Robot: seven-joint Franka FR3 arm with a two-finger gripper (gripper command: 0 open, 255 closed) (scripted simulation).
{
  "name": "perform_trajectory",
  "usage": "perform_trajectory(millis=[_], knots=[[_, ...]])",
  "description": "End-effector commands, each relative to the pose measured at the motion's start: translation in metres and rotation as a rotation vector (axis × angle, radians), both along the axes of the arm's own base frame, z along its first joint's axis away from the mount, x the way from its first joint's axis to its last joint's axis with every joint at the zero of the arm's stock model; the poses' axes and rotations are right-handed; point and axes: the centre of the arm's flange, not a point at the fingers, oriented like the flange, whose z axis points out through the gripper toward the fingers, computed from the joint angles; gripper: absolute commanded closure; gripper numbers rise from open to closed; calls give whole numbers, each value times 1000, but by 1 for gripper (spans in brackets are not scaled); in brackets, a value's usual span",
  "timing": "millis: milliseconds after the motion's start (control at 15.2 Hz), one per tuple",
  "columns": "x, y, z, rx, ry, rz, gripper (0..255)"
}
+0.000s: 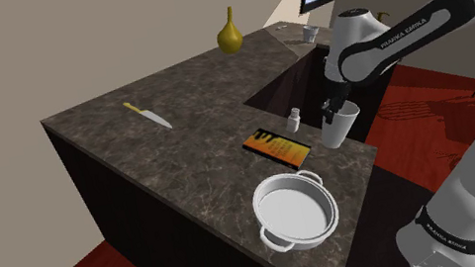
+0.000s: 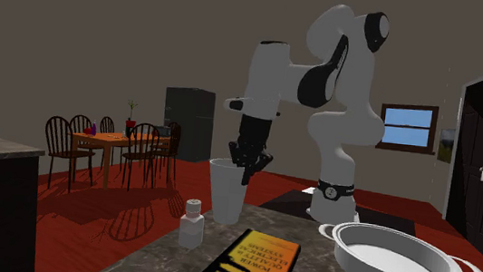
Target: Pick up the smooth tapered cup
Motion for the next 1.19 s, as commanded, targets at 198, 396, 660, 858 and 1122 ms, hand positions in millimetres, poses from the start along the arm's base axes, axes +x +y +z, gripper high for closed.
perform_trajectory(millis=[198,396,660,858,1122], knots=[[-1,0,5,0,1,0,255],[-1,0,21,0,1,0,255],[-1,0,42,0,1,0,255],[-1,0,58,0,1,0,255],[-1,0,79,0,1,0,255]])
